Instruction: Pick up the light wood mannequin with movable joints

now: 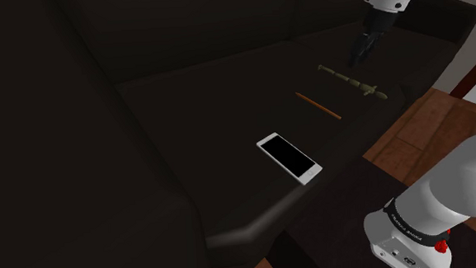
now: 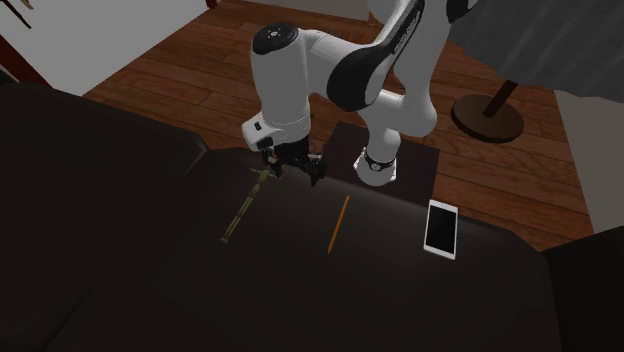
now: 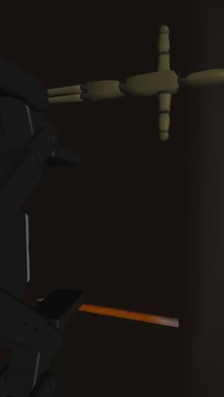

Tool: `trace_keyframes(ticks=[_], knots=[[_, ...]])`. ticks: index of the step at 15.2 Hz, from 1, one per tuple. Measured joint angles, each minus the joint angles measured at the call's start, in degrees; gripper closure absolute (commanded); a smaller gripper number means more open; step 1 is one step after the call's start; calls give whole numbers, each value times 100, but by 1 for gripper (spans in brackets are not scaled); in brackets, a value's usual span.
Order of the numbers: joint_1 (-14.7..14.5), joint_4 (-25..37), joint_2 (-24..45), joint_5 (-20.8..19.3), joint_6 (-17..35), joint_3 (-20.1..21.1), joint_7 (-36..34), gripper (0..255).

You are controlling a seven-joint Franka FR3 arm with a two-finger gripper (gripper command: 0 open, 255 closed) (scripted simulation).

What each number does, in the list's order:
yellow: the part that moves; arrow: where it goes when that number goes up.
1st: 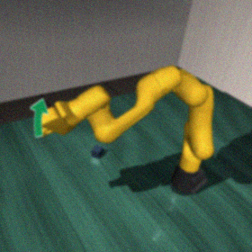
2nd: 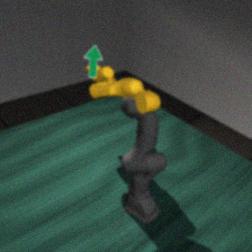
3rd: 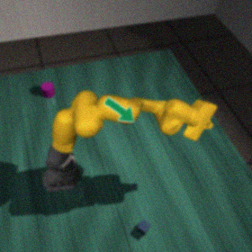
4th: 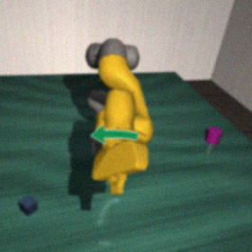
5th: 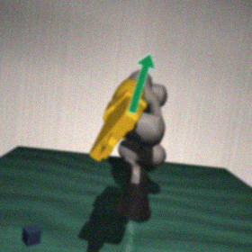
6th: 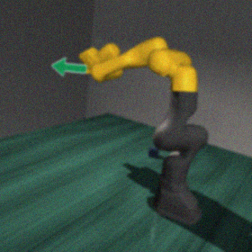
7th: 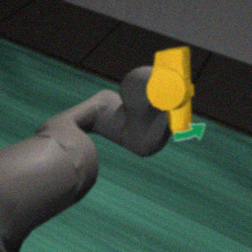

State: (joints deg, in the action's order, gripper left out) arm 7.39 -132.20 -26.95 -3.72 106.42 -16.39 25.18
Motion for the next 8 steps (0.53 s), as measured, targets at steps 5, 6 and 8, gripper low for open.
trace_keyframes(ticks=[5,6,8], knots=[[104,273,801,-25,484,-427,467,0],[127,352,989,-7,586,-523,581,0],[168,599,1384,61,705,-701,817,0]])
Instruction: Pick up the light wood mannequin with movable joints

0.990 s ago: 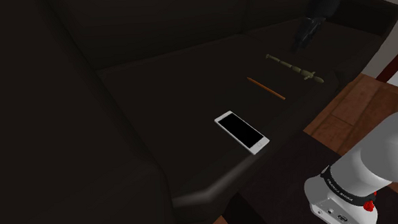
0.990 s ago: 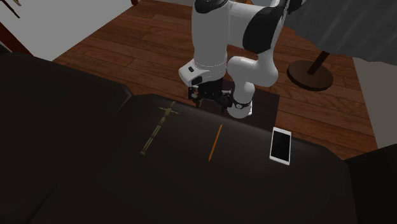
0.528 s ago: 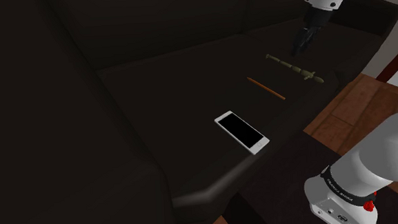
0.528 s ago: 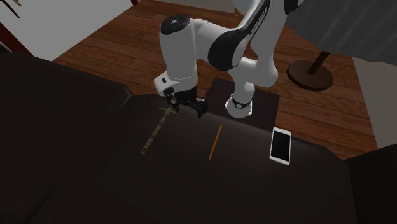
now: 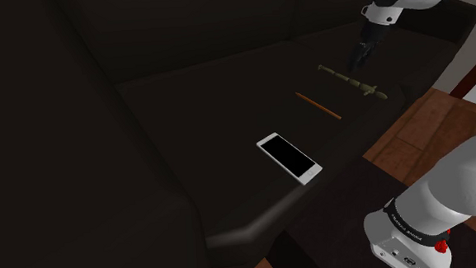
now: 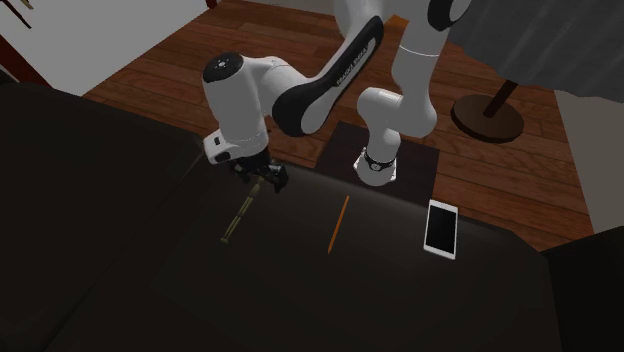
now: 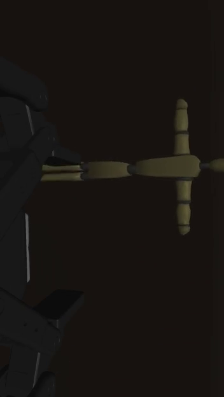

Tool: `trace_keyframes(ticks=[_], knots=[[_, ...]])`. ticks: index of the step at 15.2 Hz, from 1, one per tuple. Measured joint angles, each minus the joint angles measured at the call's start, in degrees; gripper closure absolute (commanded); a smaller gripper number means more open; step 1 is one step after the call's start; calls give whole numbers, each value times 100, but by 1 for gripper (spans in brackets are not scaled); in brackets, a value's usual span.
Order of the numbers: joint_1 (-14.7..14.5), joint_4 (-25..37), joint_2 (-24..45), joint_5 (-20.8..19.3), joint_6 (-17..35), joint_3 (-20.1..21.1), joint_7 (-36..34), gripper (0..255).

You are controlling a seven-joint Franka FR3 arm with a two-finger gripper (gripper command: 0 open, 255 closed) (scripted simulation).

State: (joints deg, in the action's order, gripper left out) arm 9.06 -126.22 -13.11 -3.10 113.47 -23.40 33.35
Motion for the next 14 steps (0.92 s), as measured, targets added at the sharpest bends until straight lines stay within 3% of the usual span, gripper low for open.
trace_keyframes(ticks=[4,11,12,14], knots=[[90,304,628,157,269,-258,388,0],[105,22,918,277,811,-315,518,0],[105,15,936,285,833,-317,524,255],[104,11,950,293,852,-318,529,255]])
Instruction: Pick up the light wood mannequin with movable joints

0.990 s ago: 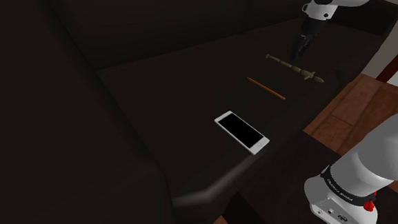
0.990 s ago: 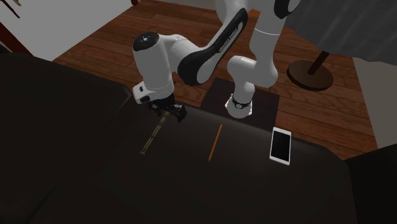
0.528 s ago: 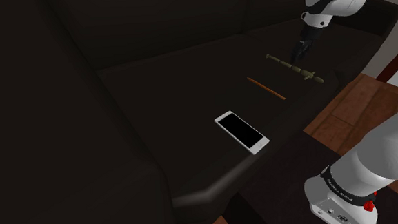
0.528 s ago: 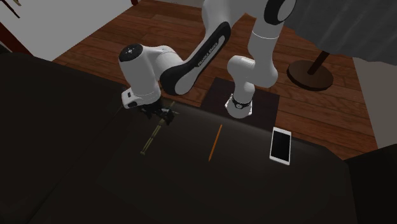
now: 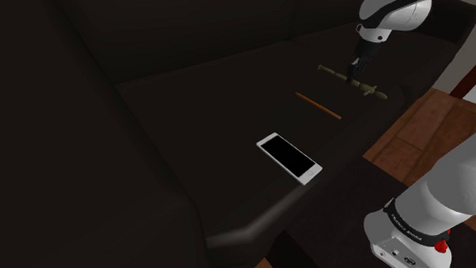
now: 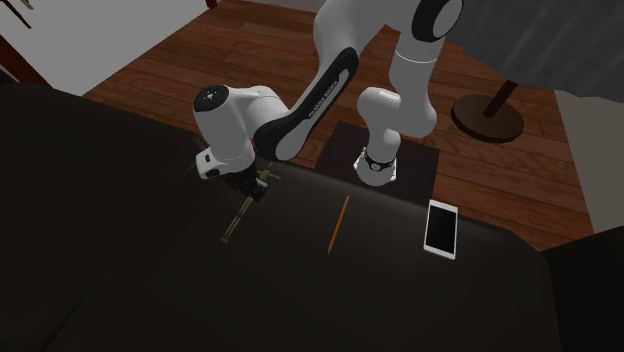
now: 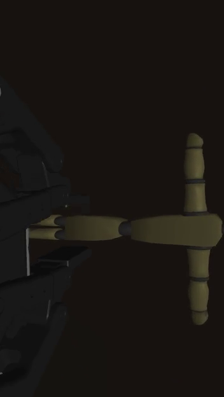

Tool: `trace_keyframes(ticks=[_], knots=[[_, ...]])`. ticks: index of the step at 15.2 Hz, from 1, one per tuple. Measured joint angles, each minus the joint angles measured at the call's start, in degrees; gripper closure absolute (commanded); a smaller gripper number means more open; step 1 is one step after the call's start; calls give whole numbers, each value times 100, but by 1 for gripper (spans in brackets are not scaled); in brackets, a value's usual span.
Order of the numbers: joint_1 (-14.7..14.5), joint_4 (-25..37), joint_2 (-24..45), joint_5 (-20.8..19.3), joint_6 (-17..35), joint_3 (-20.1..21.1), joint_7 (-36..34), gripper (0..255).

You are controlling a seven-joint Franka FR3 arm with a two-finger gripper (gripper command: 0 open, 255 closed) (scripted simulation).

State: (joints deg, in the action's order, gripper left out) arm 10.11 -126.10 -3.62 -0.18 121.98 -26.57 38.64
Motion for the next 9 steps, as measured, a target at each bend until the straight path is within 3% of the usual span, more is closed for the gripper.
trace_keyframes(ticks=[9], knots=[[-1,27,-6,-3,-32,1,-3,255]])
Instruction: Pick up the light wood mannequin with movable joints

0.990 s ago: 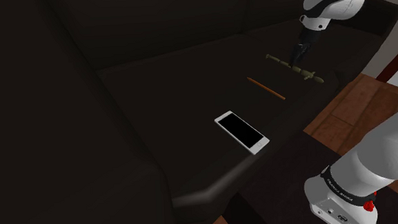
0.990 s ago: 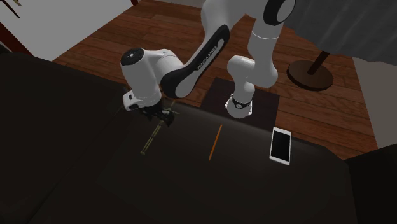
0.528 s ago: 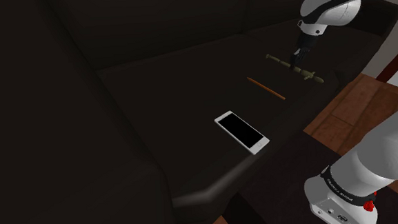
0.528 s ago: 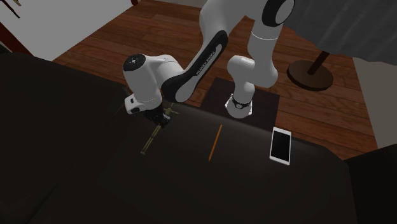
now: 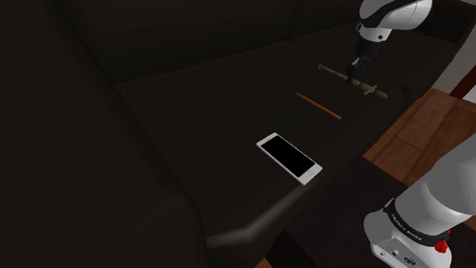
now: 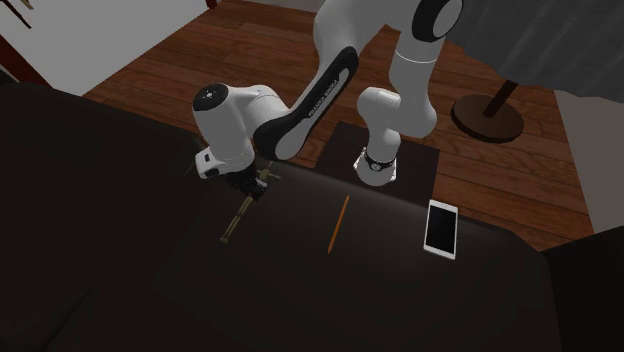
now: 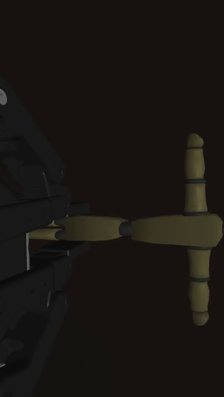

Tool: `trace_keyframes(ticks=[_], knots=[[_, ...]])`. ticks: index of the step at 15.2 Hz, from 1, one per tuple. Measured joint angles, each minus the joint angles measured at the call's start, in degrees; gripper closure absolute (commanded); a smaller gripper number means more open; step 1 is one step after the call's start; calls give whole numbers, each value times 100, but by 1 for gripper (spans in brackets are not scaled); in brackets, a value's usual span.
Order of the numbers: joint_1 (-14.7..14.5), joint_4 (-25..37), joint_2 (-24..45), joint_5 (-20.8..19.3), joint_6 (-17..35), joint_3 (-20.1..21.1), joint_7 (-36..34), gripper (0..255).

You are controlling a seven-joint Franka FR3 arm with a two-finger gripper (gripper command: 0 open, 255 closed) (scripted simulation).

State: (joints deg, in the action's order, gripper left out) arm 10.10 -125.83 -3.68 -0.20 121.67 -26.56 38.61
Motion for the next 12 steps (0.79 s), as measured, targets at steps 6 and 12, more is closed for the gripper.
trace_keyframes(ticks=[6,12], knots=[[-6,258,-186,-88,-423,28,-80,255],[-5,560,-356,-163,-879,54,-135,255]])
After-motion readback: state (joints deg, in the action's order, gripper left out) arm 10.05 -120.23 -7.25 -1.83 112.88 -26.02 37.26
